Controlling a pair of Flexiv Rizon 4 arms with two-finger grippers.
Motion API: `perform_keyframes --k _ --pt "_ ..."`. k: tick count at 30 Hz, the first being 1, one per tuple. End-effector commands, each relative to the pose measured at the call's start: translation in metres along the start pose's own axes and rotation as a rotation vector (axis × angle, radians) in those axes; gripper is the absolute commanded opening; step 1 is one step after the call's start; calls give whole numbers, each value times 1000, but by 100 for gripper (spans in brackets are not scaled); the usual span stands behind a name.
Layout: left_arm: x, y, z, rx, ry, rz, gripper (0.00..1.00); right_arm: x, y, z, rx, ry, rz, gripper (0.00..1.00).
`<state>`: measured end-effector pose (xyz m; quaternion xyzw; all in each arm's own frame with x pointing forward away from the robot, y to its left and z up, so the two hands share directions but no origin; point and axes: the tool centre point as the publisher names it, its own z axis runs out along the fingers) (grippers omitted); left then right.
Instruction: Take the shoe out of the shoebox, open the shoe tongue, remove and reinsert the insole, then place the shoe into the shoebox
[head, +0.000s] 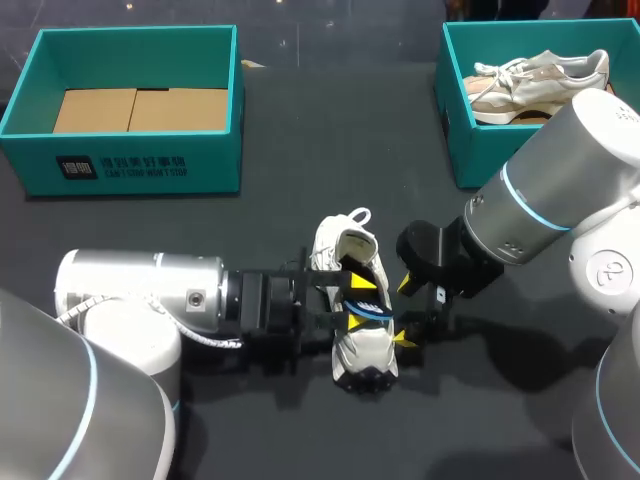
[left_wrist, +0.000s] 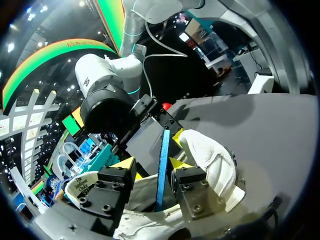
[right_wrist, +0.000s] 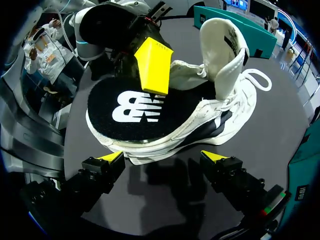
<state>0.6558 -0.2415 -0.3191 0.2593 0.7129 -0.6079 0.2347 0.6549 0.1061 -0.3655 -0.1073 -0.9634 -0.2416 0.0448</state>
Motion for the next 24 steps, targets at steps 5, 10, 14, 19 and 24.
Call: perform_keyframes --k 5,10,14,19,24 --pt "5 -11 2 -16 26 55 0 1 0 1 1 -3 1 100" --pt "10 2 8 -78 43 98 0 1 0 1 1 -3 1 100" --pt "10 15 9 -133 25 128 0 1 0 1 1 -3 1 100" --pt "9 23 7 -165 10 143 0 1 0 1 1 -3 1 100" --pt "7 20 4 -139 11 87 0 1 0 1 1 -3 1 100"
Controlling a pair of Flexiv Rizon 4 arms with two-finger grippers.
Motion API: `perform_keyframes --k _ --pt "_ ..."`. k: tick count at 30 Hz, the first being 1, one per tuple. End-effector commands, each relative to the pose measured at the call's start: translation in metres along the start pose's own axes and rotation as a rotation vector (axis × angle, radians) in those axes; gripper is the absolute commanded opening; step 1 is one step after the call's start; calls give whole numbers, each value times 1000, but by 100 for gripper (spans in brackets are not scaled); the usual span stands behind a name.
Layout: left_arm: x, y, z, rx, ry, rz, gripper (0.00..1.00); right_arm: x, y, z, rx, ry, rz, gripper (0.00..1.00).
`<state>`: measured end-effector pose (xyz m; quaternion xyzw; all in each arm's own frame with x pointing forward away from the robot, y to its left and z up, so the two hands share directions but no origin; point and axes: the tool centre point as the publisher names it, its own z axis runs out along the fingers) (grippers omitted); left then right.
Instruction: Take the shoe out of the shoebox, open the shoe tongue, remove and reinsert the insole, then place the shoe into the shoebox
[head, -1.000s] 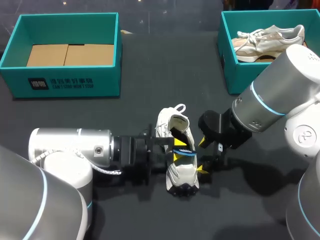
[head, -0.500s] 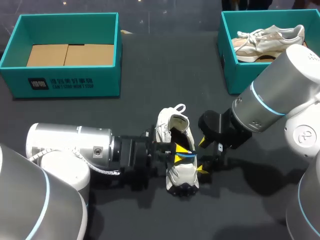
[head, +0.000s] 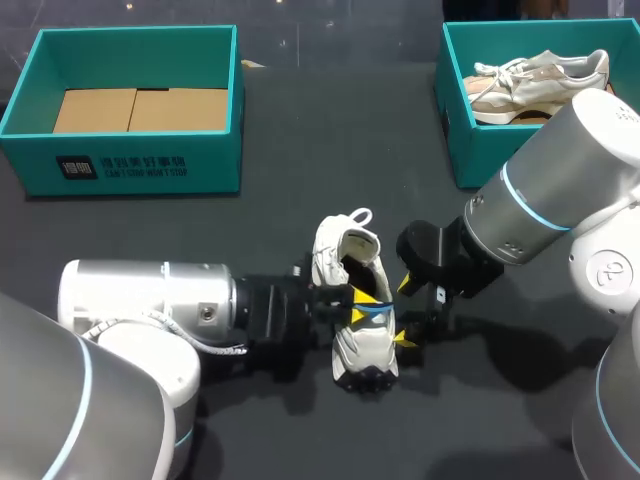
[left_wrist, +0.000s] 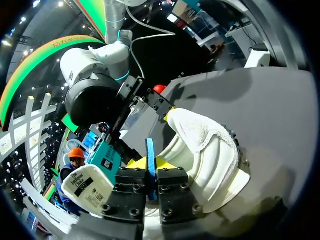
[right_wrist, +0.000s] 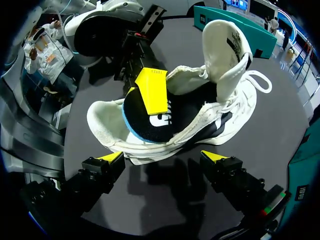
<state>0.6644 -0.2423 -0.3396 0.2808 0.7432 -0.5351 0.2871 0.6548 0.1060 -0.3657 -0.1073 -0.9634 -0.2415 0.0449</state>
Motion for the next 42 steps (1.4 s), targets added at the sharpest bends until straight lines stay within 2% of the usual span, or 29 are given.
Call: perform_keyframes --k 1,2,3,5,9,15,16,17,22,28,33,34,35,38,42 --pt "-1 -3 -1 33 13 -41 0 1 1 1 1 -3 1 100" --pt "-2 -5 -3 44 17 -55 6 1 1 1 1 -3 1 100" --pt "-2 -7 -4 60 21 -69 27 1 1 1 1 -3 1 100" --pt "-4 -12 -6 80 26 -84 46 1 1 1 1 -3 1 100" --pt "-6 -19 -9 105 32 -95 46 1 1 1 1 -3 1 100" --pt "-8 -26 -7 124 46 -94 28 1 1 1 1 -3 1 100" --pt "-7 -26 -7 128 53 -95 22 1 1 1 1 -3 1 100" --pt "-6 -27 -6 126 63 -90 0 1 1 1 1 -3 1 100" --pt "1 -19 1 85 96 -60 0 1 1 1 1 -3 1 100" --pt "6 -1 6 26 98 -69 0 1 1 1 1 -3 1 100" --pt "4 -8 -2 41 121 -110 0 1 1 1 1 -3 1 100" --pt "3 -10 -4 42 126 -121 12 1 1 1 1 -3 1 100" --pt "2 -10 -5 36 129 -125 16 1 1 1 1 -3 1 100" --pt "-2 -15 -9 33 136 -128 27 1 1 1 1 -3 1 100" --pt "-5 -20 -13 24 153 -126 32 1 1 1 1 -3 1 100"
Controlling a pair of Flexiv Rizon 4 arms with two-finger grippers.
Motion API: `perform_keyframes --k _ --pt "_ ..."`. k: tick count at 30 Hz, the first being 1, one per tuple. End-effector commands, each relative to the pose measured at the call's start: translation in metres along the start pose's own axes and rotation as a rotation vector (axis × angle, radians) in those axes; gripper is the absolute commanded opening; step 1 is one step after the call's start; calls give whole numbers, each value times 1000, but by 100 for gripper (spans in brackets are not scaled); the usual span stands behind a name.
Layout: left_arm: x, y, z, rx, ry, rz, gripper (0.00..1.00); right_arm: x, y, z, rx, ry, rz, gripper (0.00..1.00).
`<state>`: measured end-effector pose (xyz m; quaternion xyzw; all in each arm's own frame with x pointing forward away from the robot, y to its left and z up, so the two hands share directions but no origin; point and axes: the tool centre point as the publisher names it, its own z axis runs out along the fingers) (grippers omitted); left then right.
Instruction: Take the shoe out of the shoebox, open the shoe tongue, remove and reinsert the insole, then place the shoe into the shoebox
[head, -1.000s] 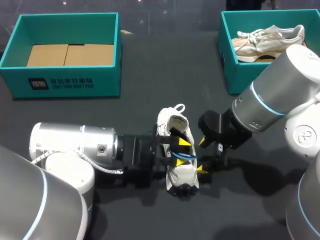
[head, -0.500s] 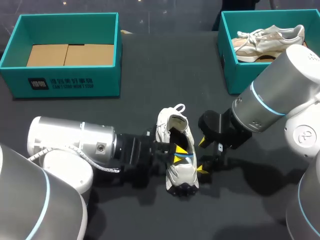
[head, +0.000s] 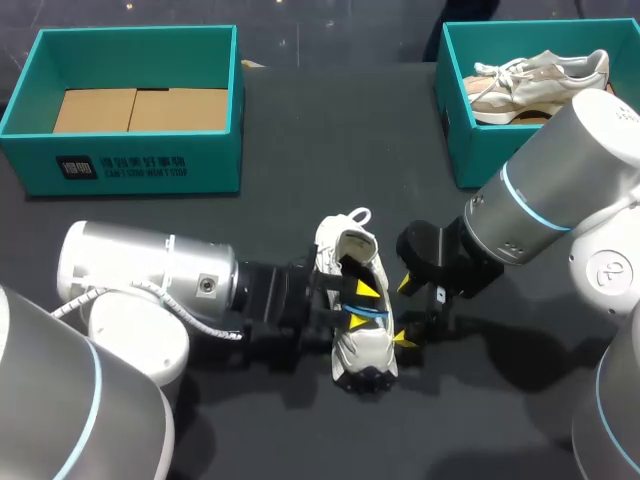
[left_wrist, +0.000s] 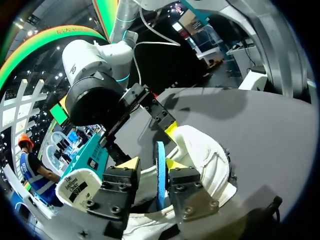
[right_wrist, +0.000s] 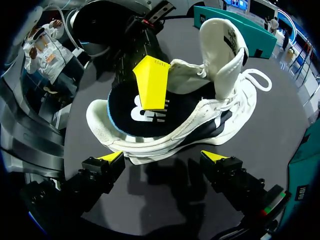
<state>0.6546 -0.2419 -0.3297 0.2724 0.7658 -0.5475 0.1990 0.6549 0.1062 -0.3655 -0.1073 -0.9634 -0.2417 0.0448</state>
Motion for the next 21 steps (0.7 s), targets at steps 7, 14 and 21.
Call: perform_keyframes --k 7,14,21 --pt "-3 -14 -13 -26 60 -3 38 1 0 1 1 -3 1 100" --pt "-3 -17 -20 -44 134 -18 42 1 0 -1 2 -3 3 100" --pt "-2 -19 -30 -61 208 -19 41 -1 -11 -18 6 2 13 100"
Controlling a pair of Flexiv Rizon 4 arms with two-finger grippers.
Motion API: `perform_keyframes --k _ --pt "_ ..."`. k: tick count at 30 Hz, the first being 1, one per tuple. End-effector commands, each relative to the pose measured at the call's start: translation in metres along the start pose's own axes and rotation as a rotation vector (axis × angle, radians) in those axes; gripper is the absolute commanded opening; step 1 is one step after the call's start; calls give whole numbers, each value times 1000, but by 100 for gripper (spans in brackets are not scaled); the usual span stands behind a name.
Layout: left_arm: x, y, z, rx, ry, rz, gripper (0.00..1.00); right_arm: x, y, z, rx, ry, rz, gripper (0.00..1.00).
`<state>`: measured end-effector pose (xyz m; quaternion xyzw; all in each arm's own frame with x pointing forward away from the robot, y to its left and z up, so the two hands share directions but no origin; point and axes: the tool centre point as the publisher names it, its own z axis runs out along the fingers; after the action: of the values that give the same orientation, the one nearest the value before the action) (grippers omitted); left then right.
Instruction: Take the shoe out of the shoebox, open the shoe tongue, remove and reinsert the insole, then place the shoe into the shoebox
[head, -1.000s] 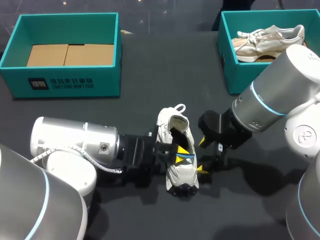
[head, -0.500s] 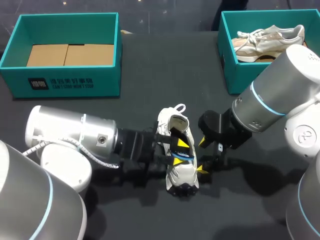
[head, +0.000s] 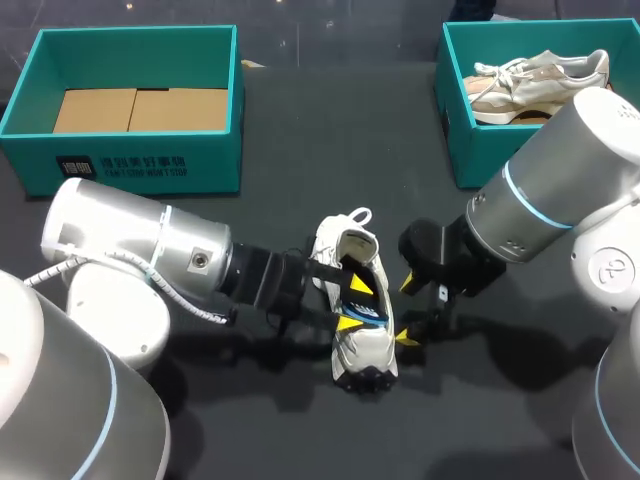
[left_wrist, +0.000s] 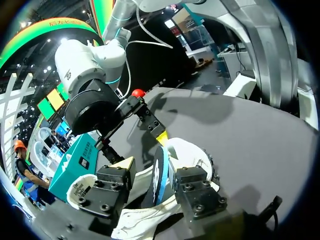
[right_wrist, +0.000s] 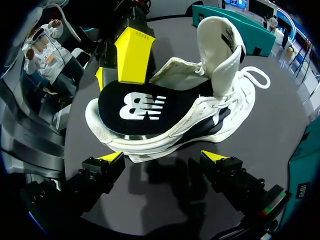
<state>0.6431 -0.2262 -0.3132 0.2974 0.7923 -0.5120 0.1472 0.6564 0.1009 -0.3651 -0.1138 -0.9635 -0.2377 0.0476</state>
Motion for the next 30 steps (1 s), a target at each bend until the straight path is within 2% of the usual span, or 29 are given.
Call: perform_keyframes --k 1,14,18,30 --pt "-2 -3 -12 -19 83 0 41 1 -9 -18 -3 0 0 100" --pt "-3 6 -35 -75 235 1 41 -5 -37 -55 35 -10 45 100" --pt "-7 7 -47 -79 281 2 41 -10 -42 -57 41 32 33 100" --pt "-21 5 -91 -70 434 44 40 -10 -42 -57 41 32 33 100"
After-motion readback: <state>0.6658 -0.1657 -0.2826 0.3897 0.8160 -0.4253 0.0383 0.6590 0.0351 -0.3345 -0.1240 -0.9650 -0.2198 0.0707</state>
